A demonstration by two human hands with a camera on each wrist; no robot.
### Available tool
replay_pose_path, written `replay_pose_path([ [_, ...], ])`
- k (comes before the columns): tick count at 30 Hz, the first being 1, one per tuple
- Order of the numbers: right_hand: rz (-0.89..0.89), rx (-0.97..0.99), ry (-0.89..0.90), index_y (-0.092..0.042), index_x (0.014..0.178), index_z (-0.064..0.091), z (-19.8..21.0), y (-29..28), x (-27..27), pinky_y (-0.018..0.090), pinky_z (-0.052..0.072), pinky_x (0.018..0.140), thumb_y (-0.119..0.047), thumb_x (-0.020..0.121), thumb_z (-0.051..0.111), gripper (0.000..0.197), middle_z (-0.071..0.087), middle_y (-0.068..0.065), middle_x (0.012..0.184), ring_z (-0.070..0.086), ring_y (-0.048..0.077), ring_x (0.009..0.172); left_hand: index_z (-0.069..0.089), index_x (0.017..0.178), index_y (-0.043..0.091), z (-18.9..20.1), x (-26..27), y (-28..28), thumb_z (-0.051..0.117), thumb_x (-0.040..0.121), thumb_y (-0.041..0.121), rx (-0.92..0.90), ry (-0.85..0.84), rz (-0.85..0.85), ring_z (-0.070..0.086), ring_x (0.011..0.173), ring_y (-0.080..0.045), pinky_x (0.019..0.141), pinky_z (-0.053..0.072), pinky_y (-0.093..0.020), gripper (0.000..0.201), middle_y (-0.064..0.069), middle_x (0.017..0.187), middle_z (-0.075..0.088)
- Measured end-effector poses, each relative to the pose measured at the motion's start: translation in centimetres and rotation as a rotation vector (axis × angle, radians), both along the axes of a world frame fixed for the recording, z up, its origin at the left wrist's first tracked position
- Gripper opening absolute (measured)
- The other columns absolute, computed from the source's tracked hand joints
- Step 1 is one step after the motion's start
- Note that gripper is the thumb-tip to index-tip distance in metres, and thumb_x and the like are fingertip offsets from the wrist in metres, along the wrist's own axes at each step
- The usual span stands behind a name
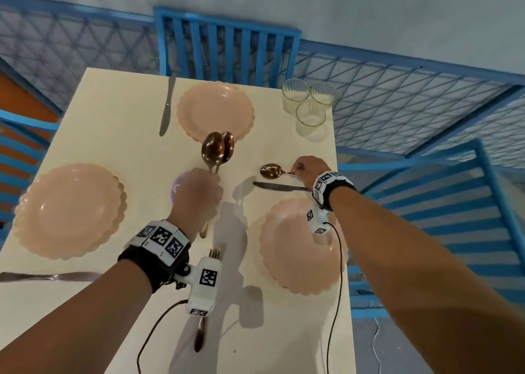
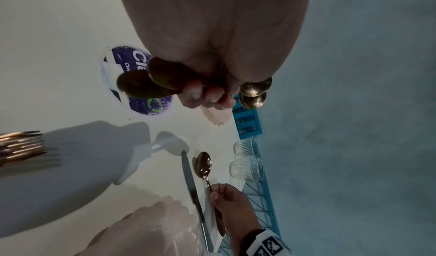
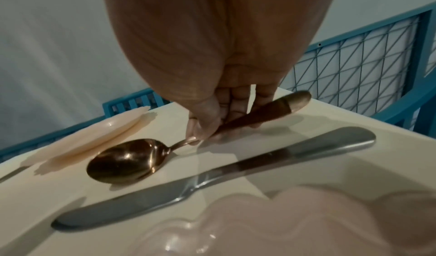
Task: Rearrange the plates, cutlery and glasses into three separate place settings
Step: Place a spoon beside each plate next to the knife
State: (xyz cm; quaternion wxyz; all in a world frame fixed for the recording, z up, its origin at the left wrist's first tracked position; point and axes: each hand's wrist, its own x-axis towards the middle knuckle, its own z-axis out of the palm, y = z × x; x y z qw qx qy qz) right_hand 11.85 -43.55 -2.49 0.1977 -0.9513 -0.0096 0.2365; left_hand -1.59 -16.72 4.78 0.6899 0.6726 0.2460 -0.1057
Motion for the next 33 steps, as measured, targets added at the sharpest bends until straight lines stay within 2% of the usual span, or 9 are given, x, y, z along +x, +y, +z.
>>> replay_pose_path([
  [2, 0.024, -0.019, -0.011, -0.022, 0.086, 0.066, -0.5, -0.3, 0.1, 0.031, 0.048, 0.084, -0.008, 0.093, 0.052, 0.021, 0.071, 0.003, 0.106, 0.063, 0.025, 0.101, 0.051, 0.098, 0.011, -0.1, -0.4, 0.1, 0.050, 0.102, 0.013, -0.015, 0.010, 0.002, 0.038, 0.046, -0.013, 0.039, 0.027, -0.020, 0.005, -0.005, 0.066, 0.054],
  [5, 0.023, -0.021, -0.042, -0.025, 0.084, 0.064, -0.9, -0.4, -0.2, 0.030, 0.047, 0.081, -0.007, 0.092, 0.055, 0.021, 0.069, 0.000, 0.099, 0.063, 0.023, 0.097, 0.049, 0.086, 0.015, 0.3, -0.6, 0.1, 0.048, 0.103, 0.012, -0.035, 0.024, 0.032, 0.036, 0.044, -0.011, 0.040, 0.026, -0.021, 0.017, -0.001, 0.062, 0.053],
  [9, 0.016, -0.001, -0.052, -0.026, 0.084, 0.065, -1.3, -0.4, -0.5, 0.035, 0.051, 0.089, -0.006, 0.091, 0.056, 0.023, 0.071, 0.000, 0.101, 0.063, 0.022, 0.097, 0.048, 0.081, 0.019, 0.6, -0.7, 0.1, 0.047, 0.104, 0.013, -0.041, 0.021, 0.041, 0.036, 0.045, -0.011, 0.042, 0.026, -0.022, 0.024, -0.002, 0.064, 0.053],
  [19, 0.021, 0.035, -0.030, -0.025, 0.085, 0.068, -1.5, -0.8, -1.5, 0.038, 0.052, 0.092, -0.005, 0.090, 0.056, 0.025, 0.069, -0.002, 0.098, 0.063, 0.021, 0.095, 0.051, 0.091, 0.014, 0.7, -0.9, -0.1, 0.045, 0.105, 0.014, -0.016, 0.026, 0.015, 0.038, 0.047, -0.012, 0.041, 0.029, -0.022, 0.015, -0.004, 0.067, 0.055],
  [25, 0.010, 0.052, -0.021, -0.025, 0.086, 0.069, -1.5, -0.8, -2.0, 0.038, 0.053, 0.091, -0.003, 0.089, 0.054, 0.027, 0.066, -0.005, 0.094, 0.064, 0.022, 0.096, 0.051, 0.089, 0.015, 0.8, -1.0, -0.1, 0.045, 0.105, 0.014, -0.017, 0.042, 0.026, 0.039, 0.046, -0.012, 0.041, 0.030, -0.023, 0.017, -0.003, 0.066, 0.056],
  [30, -0.032, 0.086, -0.023, -0.023, 0.091, 0.071, -1.4, -0.9, -2.1, 0.043, 0.054, 0.095, -0.003, 0.089, 0.049, 0.030, 0.069, -0.001, 0.097, 0.066, 0.023, 0.096, 0.055, 0.101, 0.008, 0.9, -0.7, 0.0, 0.051, 0.102, 0.014, -0.037, 0.056, 0.039, 0.042, 0.049, -0.015, 0.041, 0.031, -0.023, 0.007, -0.004, 0.066, 0.058],
  [33, -0.043, 0.084, -0.021, -0.022, 0.094, 0.070, -1.1, -1.1, -2.0, 0.043, 0.053, 0.098, -0.006, 0.092, 0.051, 0.025, 0.069, 0.001, 0.106, 0.065, 0.024, 0.101, 0.057, 0.106, -0.002, 1.1, -0.5, 0.1, 0.055, 0.100, 0.016, -0.038, 0.057, 0.046, 0.042, 0.050, -0.019, 0.042, 0.032, -0.024, 0.020, -0.011, 0.073, 0.058],
])
